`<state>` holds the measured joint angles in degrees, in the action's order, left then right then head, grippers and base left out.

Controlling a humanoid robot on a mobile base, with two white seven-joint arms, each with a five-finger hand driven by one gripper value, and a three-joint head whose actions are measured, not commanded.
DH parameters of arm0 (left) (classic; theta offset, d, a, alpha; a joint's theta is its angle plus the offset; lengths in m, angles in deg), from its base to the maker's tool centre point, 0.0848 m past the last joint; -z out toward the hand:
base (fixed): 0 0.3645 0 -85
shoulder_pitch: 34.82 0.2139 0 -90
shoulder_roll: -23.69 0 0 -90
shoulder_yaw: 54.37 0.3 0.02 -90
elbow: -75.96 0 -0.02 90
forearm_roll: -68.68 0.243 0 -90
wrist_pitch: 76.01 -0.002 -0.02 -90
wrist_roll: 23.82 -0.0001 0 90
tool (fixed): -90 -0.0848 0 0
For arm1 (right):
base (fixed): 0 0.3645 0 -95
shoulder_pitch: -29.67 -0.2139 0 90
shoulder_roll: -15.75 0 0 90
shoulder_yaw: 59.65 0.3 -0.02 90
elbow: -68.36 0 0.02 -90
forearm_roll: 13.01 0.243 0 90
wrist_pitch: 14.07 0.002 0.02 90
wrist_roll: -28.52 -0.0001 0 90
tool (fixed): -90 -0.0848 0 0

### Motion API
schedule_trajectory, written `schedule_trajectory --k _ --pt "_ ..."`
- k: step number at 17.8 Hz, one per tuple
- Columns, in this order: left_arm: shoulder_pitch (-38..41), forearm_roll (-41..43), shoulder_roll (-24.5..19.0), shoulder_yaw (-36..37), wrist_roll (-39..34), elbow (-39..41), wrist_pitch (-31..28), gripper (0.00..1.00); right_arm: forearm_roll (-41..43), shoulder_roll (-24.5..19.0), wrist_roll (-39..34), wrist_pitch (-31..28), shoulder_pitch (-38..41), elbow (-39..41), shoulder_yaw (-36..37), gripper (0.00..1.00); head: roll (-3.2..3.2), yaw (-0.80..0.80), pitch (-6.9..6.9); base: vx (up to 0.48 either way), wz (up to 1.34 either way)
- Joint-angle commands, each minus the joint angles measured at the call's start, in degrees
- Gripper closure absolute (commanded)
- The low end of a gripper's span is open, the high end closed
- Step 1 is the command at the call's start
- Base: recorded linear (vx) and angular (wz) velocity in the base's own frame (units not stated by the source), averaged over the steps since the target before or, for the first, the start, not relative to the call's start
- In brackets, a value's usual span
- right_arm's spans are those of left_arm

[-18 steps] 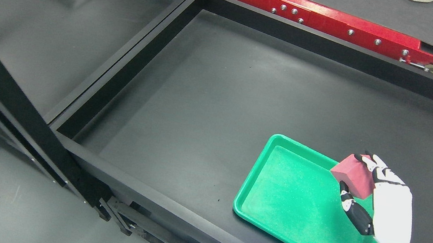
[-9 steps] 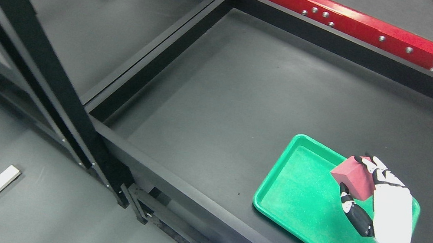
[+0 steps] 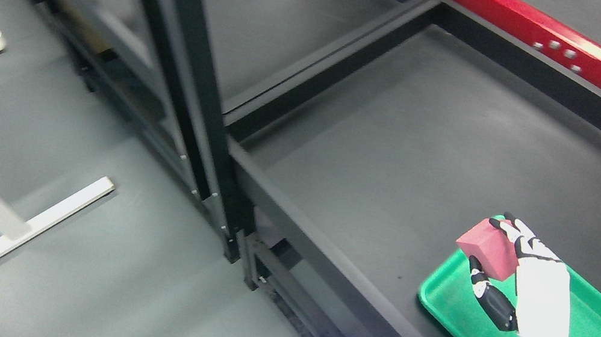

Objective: Pick pink block from left shelf to tray
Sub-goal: 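Turn and drive toward the white table with the blue tray, holding cube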

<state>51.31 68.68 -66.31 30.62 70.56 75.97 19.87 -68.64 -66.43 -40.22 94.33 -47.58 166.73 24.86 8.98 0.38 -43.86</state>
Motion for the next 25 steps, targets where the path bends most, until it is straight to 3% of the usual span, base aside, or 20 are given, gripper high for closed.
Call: schedule_trajectory --k 1,18,25 --pt "0.01 -0.44 -1.00 0.00 0.01 1.00 0.01 0.00 0.00 0.09 0.01 0.23 0.78 0.07 0.13 0.97 0.00 0.00 0.00 -0.088 0.66" --pt "0.01 -0.44 -1.00 0.00 0.01 1.00 0.01 0.00 0.00 0.35 0.01 0.67 0.96 0.15 0.84 0.97 0.00 0.00 -0.01 -0.114 0.89" --pt "0.00 -0.44 -1.00 0.00 0.01 1.00 0.01 0.00 0.00 0.26 0.01 0.67 0.52 0.07 0.84 0.97 0.00 0.00 -0.01 -0.014 0.44"
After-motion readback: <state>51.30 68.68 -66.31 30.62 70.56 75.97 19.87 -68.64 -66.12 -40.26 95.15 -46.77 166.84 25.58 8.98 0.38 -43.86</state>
